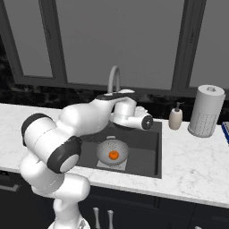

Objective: Put the colander in the sink, put the orange in the colander, and turn on the sink faucet and pour water over the colander.

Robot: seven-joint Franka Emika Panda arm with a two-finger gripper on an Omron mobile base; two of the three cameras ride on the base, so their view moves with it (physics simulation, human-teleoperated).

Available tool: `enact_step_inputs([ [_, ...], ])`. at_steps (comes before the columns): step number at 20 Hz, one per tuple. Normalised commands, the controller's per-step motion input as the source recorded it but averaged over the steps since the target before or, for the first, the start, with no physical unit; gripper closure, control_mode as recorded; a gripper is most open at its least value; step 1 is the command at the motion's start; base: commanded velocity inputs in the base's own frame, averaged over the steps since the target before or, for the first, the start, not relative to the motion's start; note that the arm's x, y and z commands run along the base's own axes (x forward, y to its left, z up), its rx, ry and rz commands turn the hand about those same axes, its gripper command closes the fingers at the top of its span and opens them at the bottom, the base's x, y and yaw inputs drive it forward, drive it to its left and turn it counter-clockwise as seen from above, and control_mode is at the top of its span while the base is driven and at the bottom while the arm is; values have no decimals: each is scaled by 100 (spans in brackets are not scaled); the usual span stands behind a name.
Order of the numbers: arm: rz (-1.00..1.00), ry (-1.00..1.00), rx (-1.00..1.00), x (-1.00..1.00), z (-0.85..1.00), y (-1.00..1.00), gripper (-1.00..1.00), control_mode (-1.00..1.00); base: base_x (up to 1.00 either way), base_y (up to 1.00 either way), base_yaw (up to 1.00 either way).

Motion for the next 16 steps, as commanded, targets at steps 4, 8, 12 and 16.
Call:
enact_step_inputs([
  [4,0,0,3,37,-1,0,-100,-100,0,0,0],
  [8,0,0,2,41,-1,0,-100,-100,0,0,0],
  [12,0,0,3,35,-11,-4,-100,-100,0,0,0],
  [16,1,-5,9,15,-33,-31,-100,-100,0,0,0],
])
